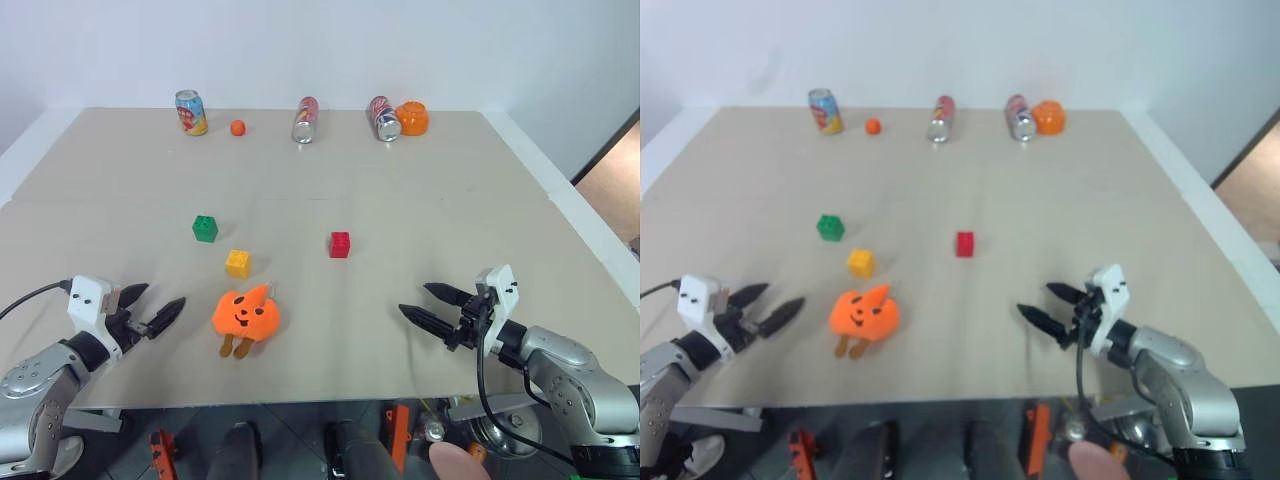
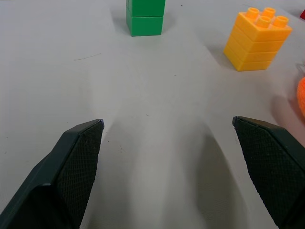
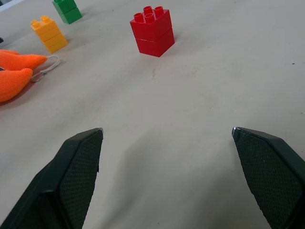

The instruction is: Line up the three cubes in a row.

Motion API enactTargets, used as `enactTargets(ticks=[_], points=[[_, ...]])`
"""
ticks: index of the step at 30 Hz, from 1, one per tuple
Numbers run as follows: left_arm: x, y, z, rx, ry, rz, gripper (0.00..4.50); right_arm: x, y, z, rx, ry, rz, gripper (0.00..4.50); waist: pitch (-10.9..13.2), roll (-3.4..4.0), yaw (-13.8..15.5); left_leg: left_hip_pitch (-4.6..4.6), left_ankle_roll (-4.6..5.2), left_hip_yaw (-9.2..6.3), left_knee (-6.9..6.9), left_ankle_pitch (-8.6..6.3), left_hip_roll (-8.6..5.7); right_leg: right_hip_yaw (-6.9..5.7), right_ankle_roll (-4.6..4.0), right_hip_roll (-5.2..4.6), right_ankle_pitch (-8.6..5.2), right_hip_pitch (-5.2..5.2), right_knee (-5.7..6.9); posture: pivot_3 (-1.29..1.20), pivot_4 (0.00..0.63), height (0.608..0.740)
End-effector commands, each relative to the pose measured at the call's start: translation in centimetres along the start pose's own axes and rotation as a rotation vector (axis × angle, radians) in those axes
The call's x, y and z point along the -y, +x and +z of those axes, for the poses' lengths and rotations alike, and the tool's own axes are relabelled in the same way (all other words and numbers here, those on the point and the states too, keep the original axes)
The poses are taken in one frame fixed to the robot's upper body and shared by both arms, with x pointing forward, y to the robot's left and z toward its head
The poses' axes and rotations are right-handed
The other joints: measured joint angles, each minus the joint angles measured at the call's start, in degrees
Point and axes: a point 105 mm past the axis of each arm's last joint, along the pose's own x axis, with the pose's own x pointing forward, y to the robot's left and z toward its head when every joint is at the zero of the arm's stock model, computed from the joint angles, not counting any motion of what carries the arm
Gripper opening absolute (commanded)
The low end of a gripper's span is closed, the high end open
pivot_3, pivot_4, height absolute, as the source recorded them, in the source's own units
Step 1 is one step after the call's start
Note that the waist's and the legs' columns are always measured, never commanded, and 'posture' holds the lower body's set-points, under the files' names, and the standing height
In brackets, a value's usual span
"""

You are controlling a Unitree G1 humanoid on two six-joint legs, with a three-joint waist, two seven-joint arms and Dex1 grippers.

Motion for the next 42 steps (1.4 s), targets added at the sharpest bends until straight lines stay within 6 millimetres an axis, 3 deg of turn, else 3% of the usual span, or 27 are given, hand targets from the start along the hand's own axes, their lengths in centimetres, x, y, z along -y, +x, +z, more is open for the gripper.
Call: enactTargets(ticks=[1,3,7,12,17,25,30,36,42], points=[[-0.4,-0.8,2.4,0.037,0.061,-0.075,4.48,-0.1,-0.4,2.3,0.028,-0.071,0.043,4.5,0.0,0.0,0.0,0.0,0.0,0.0,0.0,0.0,0.0,0.0,-0.01,0.0,0.01,0.0,0.0,0.0,0.15,0.74],[0.6,-1.2,4.2,0.061,0.141,-0.229,4.48,-0.3,-0.5,3.7,0.027,-0.106,0.104,4.5,0.1,-0.03,0.0,-0.05,0.0,0.0,0.05,0.0,0.0,0.0,-0.05,0.02,0.04,-0.12,0.11,0.0,0.15,0.74],[2.2,-0.7,6.3,0.106,0.21,-0.365,4.48,-1.2,-0.1,5.3,0.025,-0.149,0.2,4.5,0.0,0.03,0.1,0.07,-0.01,0.01,0.04,0.0,0.0,-0.01,-0.14,-0.01,0.09,-0.08,0.12,0.0,0.15,0.74],[4.9,-1.0,7.5,0.116,0.249,-0.569,4.48,-4.0,0.0,6.3,-0.01,-0.193,0.382,4.5,0.0,0.03,0.1,0.08,0.01,0.04,0.06,0.01,0.0,0.02,-0.13,-0.01,0.09,-0.05,0.13,0.0,0.15,0.74],[6.8,-1.4,5.6,-0.045,0.383,-0.757,4.48,-6.6,0.2,5.9,-0.092,-0.266,0.539,4.5,0.0,0.04,0.1,0.09,0.01,0.03,-0.01,0.0,0.01,0.03,-0.11,0.04,0.09,-0.14,0.28,0.0,0.15,0.74],[8.2,0.3,4.0,-0.106,0.497,-0.867,4.48,-6.9,1.1,6.2,-0.06,-0.264,0.548,4.5,0.0,0.04,0.1,0.08,0.01,0.03,0.0,0.0,0.01,0.02,-0.1,0.04,0.08,-0.14,0.3,0.0,0.15,0.74],[9.0,2.7,4.1,-0.083,0.556,-0.874,4.48,-7.1,1.2,5.8,-0.06,-0.267,0.543,4.5,0.0,0.03,0.2,0.08,0.02,0.04,0.12,0.01,0.0,0.04,-0.1,0.03,0.08,-0.1,0.3,0.0,0.15,0.74],[8.7,3.4,1.8,-0.177,0.609,-0.899,4.48,-6.9,1.1,6.0,-0.047,-0.265,0.519,4.5,0.0,0.04,0.1,0.09,0.04,0.06,0.23,0.02,0.0,0.09,-0.05,0.05,0.11,-0.11,0.43,0.0,0.15,0.74],[8.2,3.0,-0.2,-0.224,0.609,-0.928,2.68,-7.1,1.2,6.1,-0.038,-0.268,0.513,4.5,0.0,0.06,0.2,0.14,0.04,0.04,0.18,0.02,0.01,0.09,-0.05,0.07,0.11,-0.11,0.53,0.0,0.15,0.74]])
